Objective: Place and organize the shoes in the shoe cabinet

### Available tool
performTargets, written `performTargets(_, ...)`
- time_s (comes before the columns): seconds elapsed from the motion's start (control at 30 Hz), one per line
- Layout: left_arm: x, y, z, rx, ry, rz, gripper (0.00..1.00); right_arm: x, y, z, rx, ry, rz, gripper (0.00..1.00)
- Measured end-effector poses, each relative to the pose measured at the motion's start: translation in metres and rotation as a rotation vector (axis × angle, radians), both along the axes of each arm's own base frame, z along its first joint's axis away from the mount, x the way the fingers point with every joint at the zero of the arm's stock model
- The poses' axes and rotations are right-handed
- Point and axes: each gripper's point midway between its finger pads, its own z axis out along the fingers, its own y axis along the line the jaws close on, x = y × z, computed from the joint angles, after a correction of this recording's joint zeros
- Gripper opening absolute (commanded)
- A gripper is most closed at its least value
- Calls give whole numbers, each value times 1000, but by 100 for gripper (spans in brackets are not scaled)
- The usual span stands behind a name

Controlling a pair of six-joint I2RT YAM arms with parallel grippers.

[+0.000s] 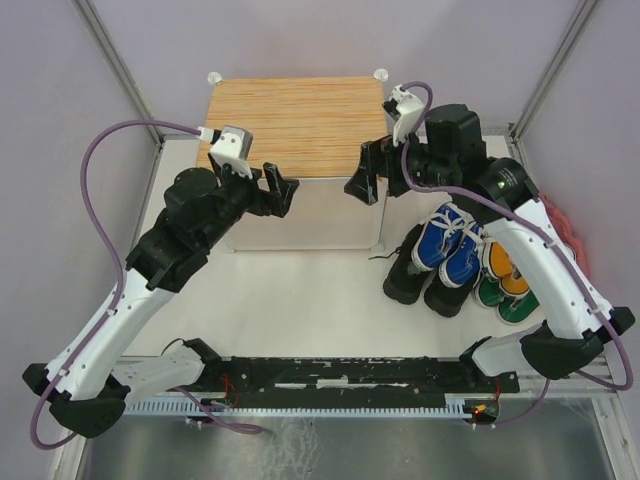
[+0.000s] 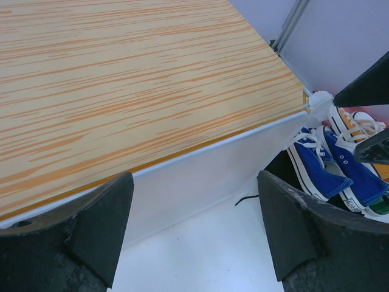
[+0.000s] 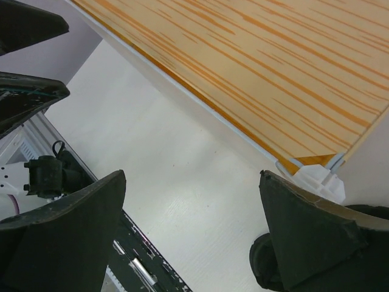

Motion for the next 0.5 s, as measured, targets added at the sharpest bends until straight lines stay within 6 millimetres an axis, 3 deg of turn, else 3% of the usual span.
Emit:
performTargets(0.17,1,2,0,1,-1,11,88,8,10,-27,-30,41,22,99)
performTargets(0.5,-3,8,5,-9,-16,24,88,18,16,-45,-33,-4,27,99)
